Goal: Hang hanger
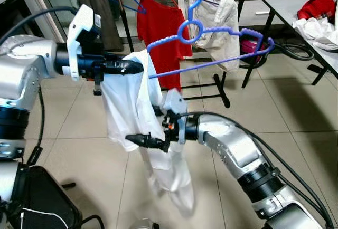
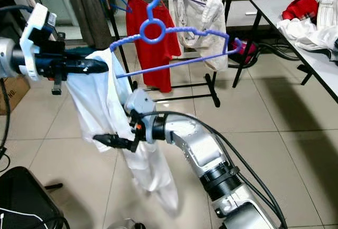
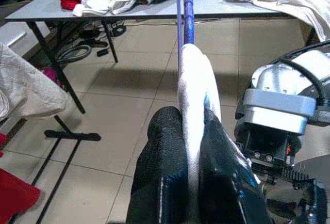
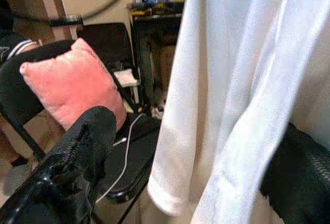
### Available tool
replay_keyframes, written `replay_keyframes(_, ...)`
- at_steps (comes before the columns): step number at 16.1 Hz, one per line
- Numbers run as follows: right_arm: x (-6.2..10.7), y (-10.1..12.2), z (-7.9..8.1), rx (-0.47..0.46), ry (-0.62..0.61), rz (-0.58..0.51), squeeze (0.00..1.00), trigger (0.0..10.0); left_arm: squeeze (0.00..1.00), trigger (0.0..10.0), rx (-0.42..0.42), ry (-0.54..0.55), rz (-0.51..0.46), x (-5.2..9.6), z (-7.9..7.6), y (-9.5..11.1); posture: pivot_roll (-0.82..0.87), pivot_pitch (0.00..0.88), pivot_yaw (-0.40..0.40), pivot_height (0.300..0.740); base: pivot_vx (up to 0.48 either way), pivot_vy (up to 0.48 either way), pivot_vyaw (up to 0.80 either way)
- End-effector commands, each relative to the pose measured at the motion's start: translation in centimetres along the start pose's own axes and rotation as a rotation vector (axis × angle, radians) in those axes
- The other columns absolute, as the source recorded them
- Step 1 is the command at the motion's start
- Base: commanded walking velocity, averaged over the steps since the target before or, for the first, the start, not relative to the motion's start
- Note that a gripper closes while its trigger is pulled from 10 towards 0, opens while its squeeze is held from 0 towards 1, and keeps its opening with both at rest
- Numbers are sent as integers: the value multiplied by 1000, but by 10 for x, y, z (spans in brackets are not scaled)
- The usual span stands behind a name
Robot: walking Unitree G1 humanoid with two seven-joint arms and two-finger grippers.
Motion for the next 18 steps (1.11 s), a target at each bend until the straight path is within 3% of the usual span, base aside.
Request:
replay_keyframes(1,-4,-2,0,22,15,16,0,10000,0,0,-58,20,-27,9,5,20,51,0,133,740,0,0,0)
replay_keyframes(7,2,-17,1,-3,38,53,0,10000,0,0,-67,61,-10,17,13,20,54,0,135,740,0,0,0)
replay_keyframes(8,26,-49,-9,-65,9,127,0,0,0,0,-69,105,9,29,20,19,50,0,140,740,0,0,0)
replay_keyframes(11,54,-64,-16,-113,2,150,0,0,0,0,-55,143,27,38,24,12,50,0,140,740,0,0,0)
replay_keyframes(18,67,-73,-22,-123,-3,178,0,0,0,0,-48,151,45,41,25,3,42,0,143,740,0,0,0)
Point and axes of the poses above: a point about 5 cm out from each wrist's last joint towards the gripper, its own x axis pointing back from the gripper into the wrist, its own y axis along the axis of the wrist's last joint, z = x × y, the point moved 5 cm from there along -x, pointing out of the wrist towards the gripper, and after that the axes turned 7 degrees about -x, right-handed, at the moved point
